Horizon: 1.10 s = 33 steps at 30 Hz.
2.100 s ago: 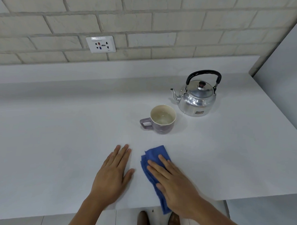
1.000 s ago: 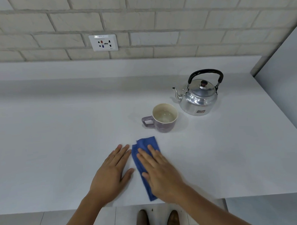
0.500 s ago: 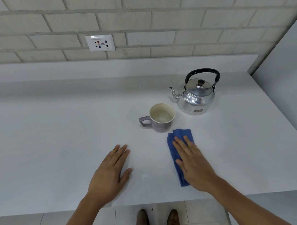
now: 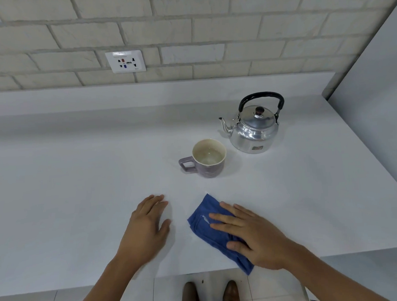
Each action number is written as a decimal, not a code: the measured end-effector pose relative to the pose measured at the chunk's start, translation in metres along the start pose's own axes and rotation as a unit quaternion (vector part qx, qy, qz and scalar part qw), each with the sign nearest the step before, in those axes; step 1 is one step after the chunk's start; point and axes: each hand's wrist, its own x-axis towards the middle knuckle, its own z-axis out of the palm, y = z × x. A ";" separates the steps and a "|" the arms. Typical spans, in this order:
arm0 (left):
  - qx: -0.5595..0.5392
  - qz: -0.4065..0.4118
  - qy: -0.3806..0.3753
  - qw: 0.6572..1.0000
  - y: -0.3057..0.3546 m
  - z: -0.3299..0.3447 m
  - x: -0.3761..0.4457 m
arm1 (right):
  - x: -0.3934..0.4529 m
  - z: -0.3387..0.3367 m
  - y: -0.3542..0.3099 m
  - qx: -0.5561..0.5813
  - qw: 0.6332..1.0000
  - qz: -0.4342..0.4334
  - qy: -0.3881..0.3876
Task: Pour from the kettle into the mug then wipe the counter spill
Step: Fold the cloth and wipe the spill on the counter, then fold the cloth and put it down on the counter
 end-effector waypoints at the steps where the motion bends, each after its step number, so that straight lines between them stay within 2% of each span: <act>1: -0.002 -0.002 0.008 1.000 0.004 0.000 0.004 | -0.005 -0.001 -0.001 0.045 0.998 0.026 0.038; 5: -0.061 -0.004 0.021 0.998 0.032 0.004 0.020 | -0.016 -0.005 -0.009 0.122 0.954 0.158 0.222; 7: -0.106 -0.016 0.004 0.994 0.050 0.010 0.026 | -0.019 -0.005 -0.011 0.106 0.930 0.238 0.259; 9: -0.131 -0.031 -0.007 0.991 0.066 0.017 0.030 | -0.025 -0.006 -0.013 0.083 0.918 0.312 0.231; 11: -0.130 -0.044 -0.017 0.990 0.079 0.024 0.035 | -0.031 -0.005 -0.016 0.071 0.916 0.350 0.182; 14: -0.099 -0.051 -0.029 0.993 0.097 0.031 0.044 | -0.039 -0.005 -0.027 0.043 0.918 0.376 0.119; 17: -0.040 -0.050 -0.037 0.997 0.112 0.037 0.051 | -0.043 -0.002 -0.033 0.014 0.918 0.386 0.089; 21: 0.051 -0.074 -0.072 0.993 0.121 0.042 0.053 | -0.041 -0.005 -0.032 0.075 0.899 0.424 0.079; 28: -0.047 -0.110 -0.126 0.985 0.107 0.029 0.038 | -0.039 -0.007 -0.028 0.188 0.875 0.428 0.124; 33: -0.135 -0.121 -0.125 0.976 0.098 0.020 0.028 | -0.031 -0.012 -0.033 0.293 0.844 0.397 0.210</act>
